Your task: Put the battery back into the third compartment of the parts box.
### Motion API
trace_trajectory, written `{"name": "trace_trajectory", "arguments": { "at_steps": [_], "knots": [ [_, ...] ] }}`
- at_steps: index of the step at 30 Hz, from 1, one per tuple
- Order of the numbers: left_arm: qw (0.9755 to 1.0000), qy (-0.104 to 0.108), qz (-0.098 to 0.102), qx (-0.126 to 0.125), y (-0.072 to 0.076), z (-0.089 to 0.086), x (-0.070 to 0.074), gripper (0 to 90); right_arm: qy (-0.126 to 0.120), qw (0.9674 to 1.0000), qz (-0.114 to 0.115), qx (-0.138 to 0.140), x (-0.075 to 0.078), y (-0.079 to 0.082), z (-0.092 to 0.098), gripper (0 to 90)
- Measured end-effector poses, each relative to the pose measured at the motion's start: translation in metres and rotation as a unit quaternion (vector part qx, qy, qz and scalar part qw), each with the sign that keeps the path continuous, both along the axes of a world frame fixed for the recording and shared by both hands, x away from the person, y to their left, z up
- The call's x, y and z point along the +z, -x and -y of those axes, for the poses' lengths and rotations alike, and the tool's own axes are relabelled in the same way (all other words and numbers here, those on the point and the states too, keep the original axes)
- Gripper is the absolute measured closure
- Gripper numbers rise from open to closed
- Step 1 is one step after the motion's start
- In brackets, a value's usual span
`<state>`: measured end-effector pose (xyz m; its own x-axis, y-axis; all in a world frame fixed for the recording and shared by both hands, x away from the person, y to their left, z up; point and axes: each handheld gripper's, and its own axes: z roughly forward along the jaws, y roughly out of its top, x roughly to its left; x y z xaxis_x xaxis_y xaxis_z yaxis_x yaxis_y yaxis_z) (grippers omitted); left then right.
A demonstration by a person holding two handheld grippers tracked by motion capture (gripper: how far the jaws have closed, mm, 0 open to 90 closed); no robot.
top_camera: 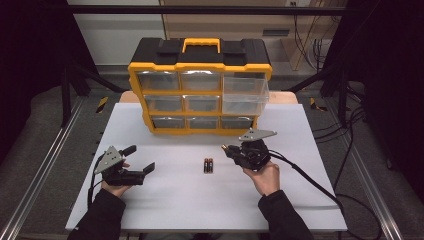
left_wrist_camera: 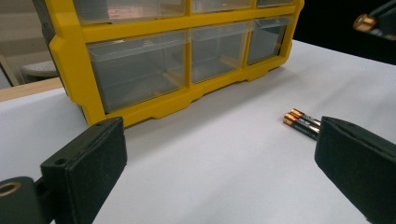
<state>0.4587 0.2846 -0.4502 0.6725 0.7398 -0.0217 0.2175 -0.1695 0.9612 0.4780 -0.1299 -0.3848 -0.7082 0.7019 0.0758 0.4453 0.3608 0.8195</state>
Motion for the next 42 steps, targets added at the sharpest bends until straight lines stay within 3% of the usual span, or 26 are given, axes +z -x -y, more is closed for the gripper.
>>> {"name": "trace_trajectory", "arguments": {
  "at_steps": [7, 12, 13, 19, 30, 42],
  "knots": [
    [1.0, 0.0, 0.0, 0.0, 0.0, 0.0, 0.0, 1.6, -0.001, 0.9996, 0.025, 0.011, 0.031, 0.013, 0.011, 77.1],
    [1.0, 0.0, 0.0, 0.001, 0.0, 0.0, 0.0, 1.6, -0.001, 0.9992, 0.035, 0.02, 0.048, 0.019, 0.011, 77.1],
    [1.0, 0.0, 0.0, 0.001, 0.0, 0.0, 0.0, 1.6, -0.001, 0.9987, 0.043, 0.026, 0.058, 0.023, 0.01, 77.1],
    [1.0, 0.0, 0.0, 0.001, 0.0, 0.0, 0.0, 1.6, -0.005, 0.9973, 0.066, 0.031, 0.086, 0.03, 0.008, 77.1],
    [1.0, -0.001, -0.001, 0.001, 0.0, -0.001, 0.0, 1.6, -0.021, 0.9941, 0.103, 0.026, 0.136, 0.035, 0.015, 77.1],
    [1.0, -0.001, -0.002, 0.001, 0.0, -0.001, 0.0, 1.6, -0.026, 0.9913, 0.128, 0.008, 0.173, 0.028, 0.022, 77.0]
  ]
}}
